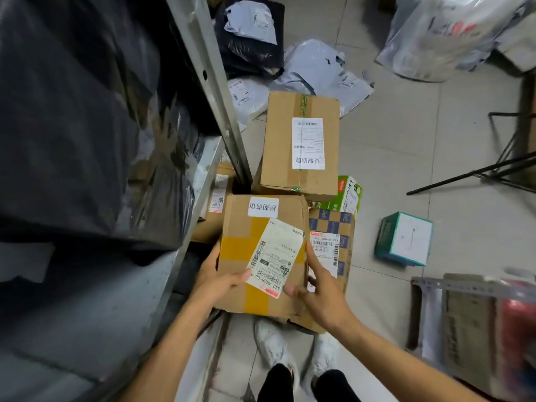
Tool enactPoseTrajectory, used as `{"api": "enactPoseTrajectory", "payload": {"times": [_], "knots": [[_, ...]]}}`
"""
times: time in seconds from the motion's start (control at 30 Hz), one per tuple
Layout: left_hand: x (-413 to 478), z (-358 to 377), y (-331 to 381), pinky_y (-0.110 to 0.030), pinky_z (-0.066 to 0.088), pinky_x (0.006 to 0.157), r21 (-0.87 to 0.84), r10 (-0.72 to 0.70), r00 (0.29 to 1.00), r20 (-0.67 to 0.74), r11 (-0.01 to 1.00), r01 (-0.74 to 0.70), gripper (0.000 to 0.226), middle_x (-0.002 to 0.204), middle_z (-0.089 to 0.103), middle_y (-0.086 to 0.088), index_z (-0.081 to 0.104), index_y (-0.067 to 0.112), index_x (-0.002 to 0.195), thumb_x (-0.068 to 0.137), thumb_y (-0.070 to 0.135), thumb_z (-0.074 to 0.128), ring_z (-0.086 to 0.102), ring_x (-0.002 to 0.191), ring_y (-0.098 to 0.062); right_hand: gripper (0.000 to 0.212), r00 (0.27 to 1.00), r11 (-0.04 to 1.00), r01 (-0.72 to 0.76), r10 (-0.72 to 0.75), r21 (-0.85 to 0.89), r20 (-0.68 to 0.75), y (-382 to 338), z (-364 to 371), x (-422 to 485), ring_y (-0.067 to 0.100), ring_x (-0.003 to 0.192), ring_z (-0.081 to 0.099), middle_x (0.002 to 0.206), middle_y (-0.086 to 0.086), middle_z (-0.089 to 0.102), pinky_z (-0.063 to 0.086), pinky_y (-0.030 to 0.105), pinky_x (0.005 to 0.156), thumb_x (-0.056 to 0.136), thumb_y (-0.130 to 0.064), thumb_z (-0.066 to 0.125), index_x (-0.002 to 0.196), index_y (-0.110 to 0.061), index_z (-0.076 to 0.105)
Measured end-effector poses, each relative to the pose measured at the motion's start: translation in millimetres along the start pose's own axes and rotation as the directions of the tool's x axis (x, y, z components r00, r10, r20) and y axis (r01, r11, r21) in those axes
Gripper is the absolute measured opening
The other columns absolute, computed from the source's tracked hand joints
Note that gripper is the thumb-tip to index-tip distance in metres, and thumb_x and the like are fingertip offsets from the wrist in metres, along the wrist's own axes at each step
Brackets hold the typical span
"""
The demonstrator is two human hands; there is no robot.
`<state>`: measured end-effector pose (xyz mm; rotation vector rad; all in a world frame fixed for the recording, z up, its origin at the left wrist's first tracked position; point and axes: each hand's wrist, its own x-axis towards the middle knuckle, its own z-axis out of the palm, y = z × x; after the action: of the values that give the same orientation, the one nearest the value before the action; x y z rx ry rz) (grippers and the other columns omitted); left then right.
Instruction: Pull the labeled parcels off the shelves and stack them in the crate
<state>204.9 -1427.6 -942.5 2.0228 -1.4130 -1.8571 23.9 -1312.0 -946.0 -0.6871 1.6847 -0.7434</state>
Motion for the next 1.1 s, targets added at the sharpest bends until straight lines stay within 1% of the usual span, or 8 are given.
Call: {"api": "enactPoseTrajectory", "payload": {"times": [0.17, 0.37, 0.47, 0.53, 0.6, 0.87, 1.0, 1.1], "knots": [[-9, 5, -8, -0.026, 0.047, 0.078, -0.060, 0.046, 0.999, -0.013, 0.997, -0.047, 0.072, 0.104, 0.068, 0.013, 0.052, 0.031, 0.130, 0.070, 0.010, 0.085, 0.062, 0.098, -0.006, 0.102, 0.996, 0.997, -0.068, 0.069, 0.019, -0.060, 7, -2, -2, 0.016, 0.141, 0.033, 0.151, -0.010, 0.038, 0.034, 0.046, 0.114, 0.075, -0.008, 0.078, 0.153, -0.037, 0.019], [-11, 2, -16, -0.020, 0.044, 0.069, -0.079, 0.041, 0.999, -0.009, 0.996, -0.041, 0.068, 0.101, 0.067, 0.013, 0.052, 0.031, 0.130, 0.073, 0.009, 0.082, 0.059, 0.093, -0.001, 0.099, 0.995, 0.996, -0.084, 0.083, -0.011, -0.060, 8, 3, -3, 0.017, 0.139, 0.037, 0.151, -0.010, 0.038, 0.035, 0.045, 0.114, 0.075, -0.020, 0.081, 0.153, -0.031, 0.021], [-12, 1, -19, -0.021, 0.045, 0.070, -0.082, 0.034, 0.999, -0.012, 0.996, -0.035, 0.067, 0.104, 0.068, 0.012, 0.052, 0.031, 0.132, 0.075, 0.010, 0.081, 0.060, 0.094, -0.002, 0.096, 0.996, 0.998, -0.058, 0.059, 0.026, -0.061, 5, 9, -5, 0.009, 0.132, 0.042, 0.136, -0.024, 0.044, 0.038, 0.038, 0.112, 0.079, -0.022, 0.079, 0.153, -0.032, 0.018], [-12, 2, -19, -0.023, 0.046, 0.071, -0.094, 0.030, 0.999, -0.021, 0.995, -0.032, 0.066, 0.103, 0.068, 0.012, 0.053, 0.030, 0.132, 0.076, 0.009, 0.080, 0.061, 0.095, -0.004, 0.089, 0.997, 0.998, -0.034, 0.038, 0.058, -0.074, 2, 12, -6, 0.004, 0.124, 0.049, 0.121, -0.033, 0.050, 0.044, 0.024, 0.105, 0.081, -0.012, 0.076, 0.149, -0.037, 0.025], [-12, 2, -18, -0.025, 0.049, 0.073, -0.111, 0.031, 0.999, -0.034, 0.993, -0.034, 0.064, 0.101, 0.070, 0.012, 0.055, 0.029, 0.131, 0.076, 0.006, 0.079, 0.063, 0.095, -0.006, 0.083, 0.996, 0.995, -0.022, 0.030, 0.096, -0.085, 0, 12, -7, 0.003, 0.120, 0.055, 0.118, -0.031, 0.058, 0.046, 0.016, 0.097, 0.082, -0.005, 0.074, 0.145, -0.039, 0.031], [-8, -1, 7, -0.035, 0.053, 0.084, -0.106, 0.101, 0.993, -0.067, 0.988, -0.108, 0.067, 0.099, 0.072, 0.013, 0.058, 0.036, 0.127, 0.072, 0.006, 0.083, 0.066, 0.099, -0.012, 0.084, 0.993, 0.983, -0.028, 0.047, 0.179, -0.104, -8, -3, -2, 0.011, 0.115, 0.061, 0.123, -0.014, 0.065, 0.053, 0.041, 0.097, 0.081, -0.003, 0.073, 0.148, -0.034, 0.033], [8, 6, 15, -0.044, 0.048, 0.099, -0.062, 0.093, 0.995, -0.041, 0.993, -0.095, 0.074, 0.109, 0.069, 0.011, 0.050, 0.036, 0.138, 0.075, 0.013, 0.082, 0.062, 0.108, -0.016, 0.074, 0.993, 0.986, -0.050, 0.066, 0.158, -0.094, -13, -13, 13, 0.008, 0.110, 0.062, 0.116, -0.016, 0.065, 0.055, 0.035, 0.094, 0.083, -0.004, 0.071, 0.141, -0.038, 0.039], [13, 13, 12, -0.041, 0.047, 0.099, -0.057, 0.071, 0.997, -0.031, 0.996, -0.073, 0.075, 0.110, 0.068, 0.010, 0.047, 0.036, 0.140, 0.077, 0.015, 0.080, 0.061, 0.108, -0.014, 0.074, 0.993, 0.992, -0.048, 0.059, 0.113, -0.098, -14, -13, 13, -0.004, 0.098, 0.060, 0.106, -0.027, 0.062, 0.054, 0.029, 0.093, 0.085, -0.003, 0.069, 0.131, -0.049, 0.034]]}}
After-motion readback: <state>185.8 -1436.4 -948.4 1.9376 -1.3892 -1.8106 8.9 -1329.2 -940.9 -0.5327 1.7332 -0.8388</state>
